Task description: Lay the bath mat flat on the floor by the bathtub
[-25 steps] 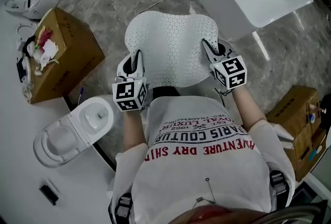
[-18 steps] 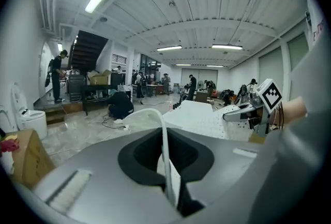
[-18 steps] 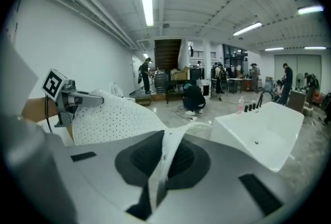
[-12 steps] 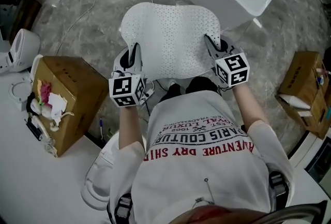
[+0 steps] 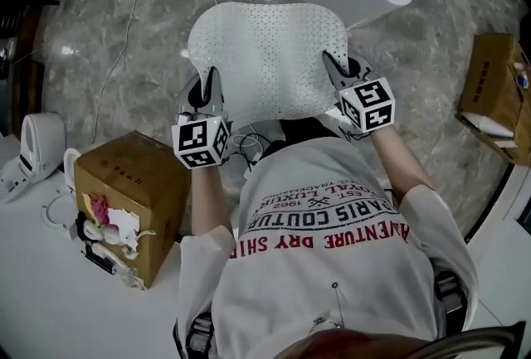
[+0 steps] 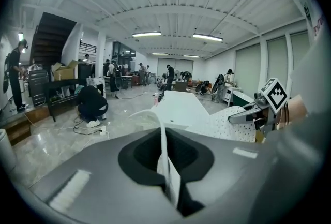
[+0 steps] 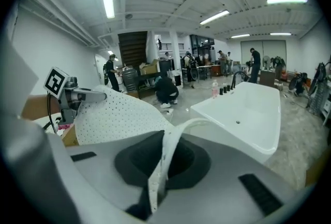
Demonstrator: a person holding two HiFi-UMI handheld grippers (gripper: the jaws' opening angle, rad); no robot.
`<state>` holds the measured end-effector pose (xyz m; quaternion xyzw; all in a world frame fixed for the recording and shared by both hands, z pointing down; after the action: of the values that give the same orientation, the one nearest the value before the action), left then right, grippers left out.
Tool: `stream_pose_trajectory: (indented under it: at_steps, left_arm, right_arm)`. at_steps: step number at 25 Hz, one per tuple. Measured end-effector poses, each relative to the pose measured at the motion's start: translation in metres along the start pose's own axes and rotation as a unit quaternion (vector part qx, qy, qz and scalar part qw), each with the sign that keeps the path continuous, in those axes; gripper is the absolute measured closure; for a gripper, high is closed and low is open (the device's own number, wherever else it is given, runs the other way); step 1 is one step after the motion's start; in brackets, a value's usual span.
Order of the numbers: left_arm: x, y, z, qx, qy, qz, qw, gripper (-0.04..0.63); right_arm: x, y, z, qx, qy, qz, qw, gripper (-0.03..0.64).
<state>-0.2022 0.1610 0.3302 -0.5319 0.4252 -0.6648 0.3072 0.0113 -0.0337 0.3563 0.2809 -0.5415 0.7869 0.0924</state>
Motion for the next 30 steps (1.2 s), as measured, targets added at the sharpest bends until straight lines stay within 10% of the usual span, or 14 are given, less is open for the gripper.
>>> stream_pose_trajectory:
  at_steps: [11,19,30]
  left_arm:
    - [0.163,0.013,-0.053,0.050,-0.116,-0.006,0.9920,0.577]
    - [0.263,-0.019,-0.075,0.100,-0.215,-0.050,0.9701,0.577]
    - [0.370,-0.119,-0.057,0.151,-0.236,-0.046,0.9590,0.577]
  right_arm:
    - [0.077,0.014,0.063,0.075,-0.102,-0.013,0.992,0.604]
    - [0.118,-0.022,0.102,0.124,-0.189,-0.035,0.974,0.604]
    - [0.204,-0.121,0.164,0.156,-0.252,-0.017,0.955,0.604]
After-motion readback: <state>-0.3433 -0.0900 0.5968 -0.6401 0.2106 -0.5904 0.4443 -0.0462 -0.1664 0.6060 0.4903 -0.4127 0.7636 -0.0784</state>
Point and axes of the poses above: the fingertips, and each gripper's own axes: x forward along the fingers, z to its right, y out of its top, the point moved 6 cm from there along -x, backward along the fingers, and after that the axes turned 9 degrees about x, right-handed, at the moved point
